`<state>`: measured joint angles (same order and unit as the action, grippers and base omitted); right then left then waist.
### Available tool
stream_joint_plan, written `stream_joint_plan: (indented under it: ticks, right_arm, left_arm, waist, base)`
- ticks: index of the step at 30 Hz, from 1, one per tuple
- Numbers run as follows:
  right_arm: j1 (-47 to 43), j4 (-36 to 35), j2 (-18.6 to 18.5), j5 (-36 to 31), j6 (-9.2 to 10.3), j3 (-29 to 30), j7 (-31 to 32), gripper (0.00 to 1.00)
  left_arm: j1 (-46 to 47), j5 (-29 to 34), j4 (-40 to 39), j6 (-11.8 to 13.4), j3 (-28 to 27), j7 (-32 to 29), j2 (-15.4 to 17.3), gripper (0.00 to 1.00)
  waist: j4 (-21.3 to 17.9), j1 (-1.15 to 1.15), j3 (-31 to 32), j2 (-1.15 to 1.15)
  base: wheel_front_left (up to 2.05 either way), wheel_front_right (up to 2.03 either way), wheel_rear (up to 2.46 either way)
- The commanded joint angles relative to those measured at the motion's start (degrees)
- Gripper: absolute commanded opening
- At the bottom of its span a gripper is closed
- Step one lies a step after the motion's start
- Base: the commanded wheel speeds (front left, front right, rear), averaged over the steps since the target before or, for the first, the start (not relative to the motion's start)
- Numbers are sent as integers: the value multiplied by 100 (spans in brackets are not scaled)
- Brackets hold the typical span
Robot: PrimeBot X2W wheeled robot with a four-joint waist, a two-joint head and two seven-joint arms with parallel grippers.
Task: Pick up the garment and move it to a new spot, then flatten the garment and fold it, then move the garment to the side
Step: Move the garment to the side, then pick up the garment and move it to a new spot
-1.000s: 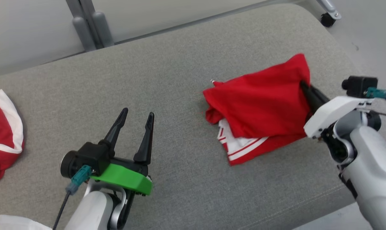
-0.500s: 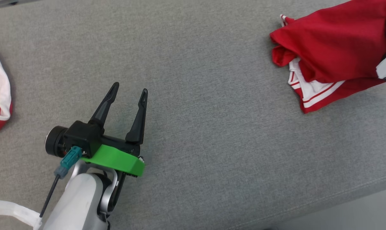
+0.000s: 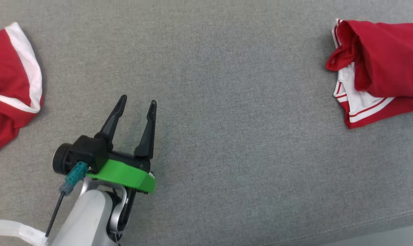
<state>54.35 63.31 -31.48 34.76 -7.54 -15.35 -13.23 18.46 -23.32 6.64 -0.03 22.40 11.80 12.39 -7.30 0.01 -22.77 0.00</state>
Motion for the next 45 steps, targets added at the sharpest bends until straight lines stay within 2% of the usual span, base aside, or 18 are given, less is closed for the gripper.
stream_joint_plan:
  ticks: [1,5,9,14,19,23,25,31,37,45]
  right_arm:
    - [-25,-25,-2,-72,10,-11,-76,100]
    - [-361,-594,138,-135,10,-6,-190,100]
    - [-897,-1610,193,-260,10,230,-194,100]
    - [-1995,-2992,499,-491,9,720,-193,100]
    - [-3261,-4175,856,-596,10,969,-194,100]
    - [-4020,-4826,1012,-1007,9,1157,-195,100]
    - [-4350,-5038,1221,-1098,9,1277,-195,100]
    - [-4908,-5285,1439,-1403,10,1285,-195,100]
    - [-5026,-5329,1591,-1419,10,1243,-195,100]
    - [-5082,-5291,1789,-1515,9,1235,-195,100]
  left_arm:
    - [-123,-51,51,20,-36,38,13,100]
    - [-323,-160,156,115,-174,138,15,100]
    - [-533,-302,165,226,-375,194,69,100]
    - [-862,-500,221,288,-574,164,119,100]
    - [-1144,-521,261,451,-671,190,181,100]
    - [-1293,-474,280,481,-702,255,142,100]
    - [-1361,-418,274,448,-725,300,120,100]
    - [-1580,-143,187,283,-838,340,2,100]
    - [-1809,135,132,100,-1068,340,-252,100]
    - [-1903,426,256,-10,-1401,339,-579,100]
  waist:
    - [22,-1,532,0]
    - [103,-1,1074,0]
    - [186,-1,1543,0]
    - [301,-1,2080,0]
    - [406,-1,2363,0]
    - [503,-1,2413,0]
    - [540,-1,2430,0]
    - [603,-1,2453,0]
    - [618,-1,2437,0]
    - [671,-1,2410,0]
  base:
    - [0,0,0]
    - [0,0,0]
    - [0,0,0]
    - [0,0,0]
    - [0,0,0]
    - [0,0,0]
    - [0,0,0]
    - [0,0,0]
    - [0,0,0]
    - [0,0,0]
